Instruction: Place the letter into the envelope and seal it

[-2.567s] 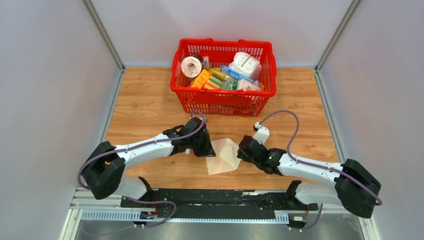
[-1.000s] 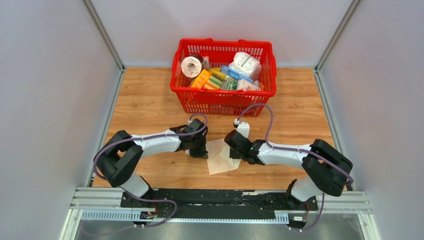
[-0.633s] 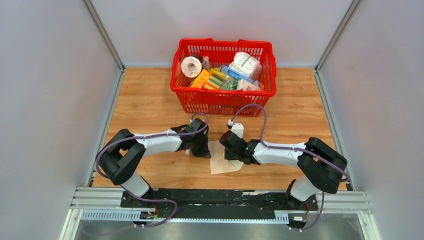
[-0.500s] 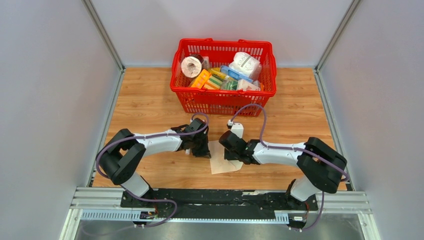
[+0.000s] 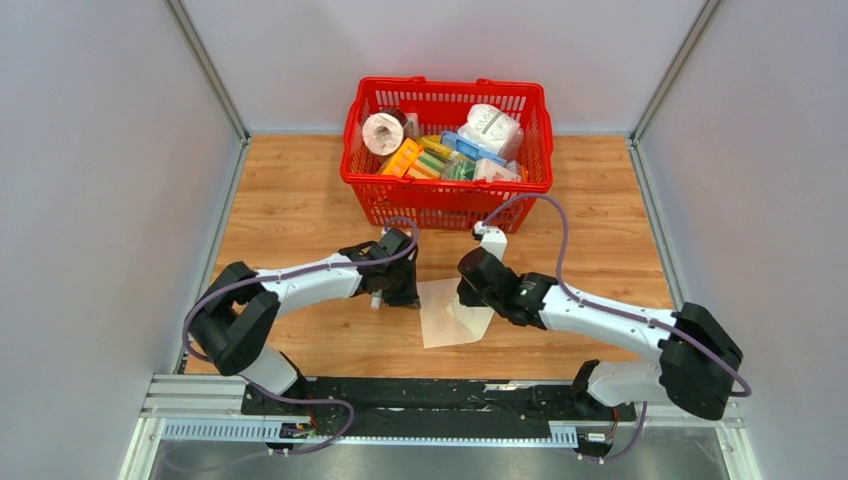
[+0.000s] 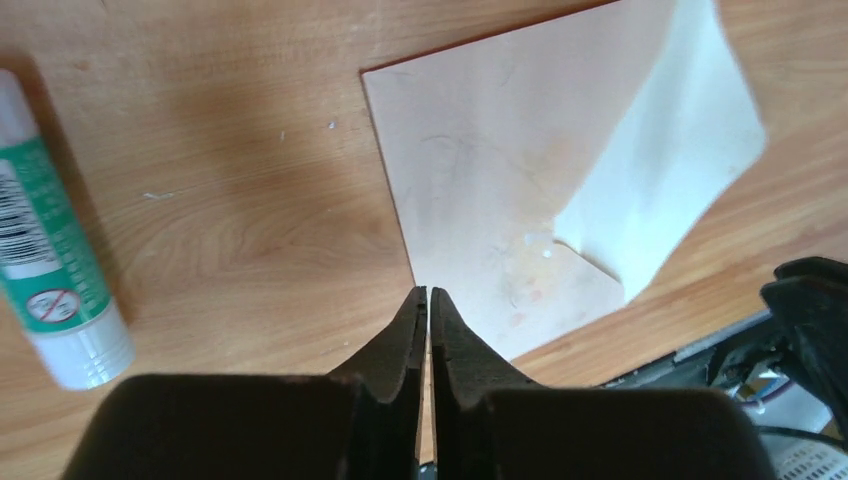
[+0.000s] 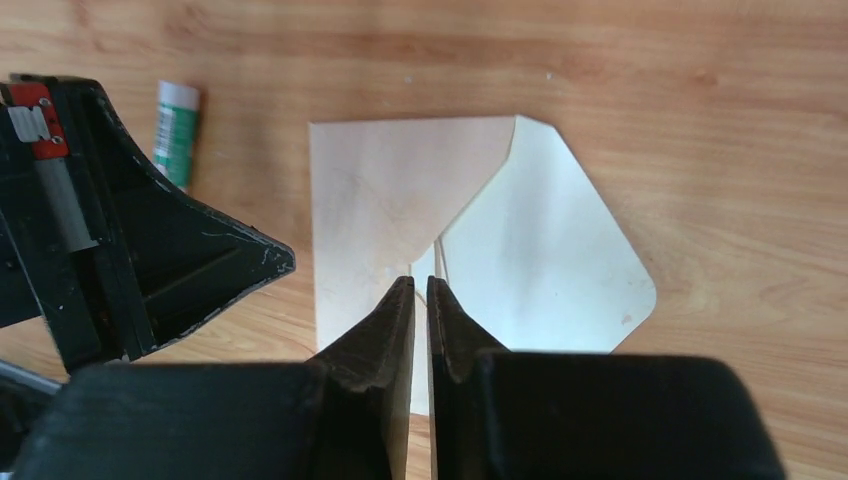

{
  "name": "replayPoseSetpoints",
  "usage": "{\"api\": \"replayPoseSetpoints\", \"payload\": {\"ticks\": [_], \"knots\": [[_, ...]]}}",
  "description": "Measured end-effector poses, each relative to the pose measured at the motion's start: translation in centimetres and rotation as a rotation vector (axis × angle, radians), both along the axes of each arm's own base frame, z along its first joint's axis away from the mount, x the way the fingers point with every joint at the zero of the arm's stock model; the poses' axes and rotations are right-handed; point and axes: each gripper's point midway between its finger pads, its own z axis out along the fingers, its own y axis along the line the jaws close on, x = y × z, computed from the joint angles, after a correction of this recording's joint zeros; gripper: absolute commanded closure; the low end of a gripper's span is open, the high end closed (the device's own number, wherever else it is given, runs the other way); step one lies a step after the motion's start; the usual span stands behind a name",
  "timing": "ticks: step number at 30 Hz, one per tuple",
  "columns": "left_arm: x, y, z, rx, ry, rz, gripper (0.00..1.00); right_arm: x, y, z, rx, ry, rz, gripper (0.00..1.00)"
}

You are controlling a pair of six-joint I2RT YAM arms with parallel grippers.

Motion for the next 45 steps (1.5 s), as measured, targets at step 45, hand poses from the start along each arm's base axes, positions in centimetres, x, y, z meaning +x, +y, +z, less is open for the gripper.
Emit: {"api": "replayPoseSetpoints", "payload": {"ticks": [45], "knots": [[6.4, 9.1, -1.0, 0.359, -0.082, -0.014, 0.62, 0.0, -1.8, 5.8, 0.179, -0.056, 0.024, 0.77]]}}
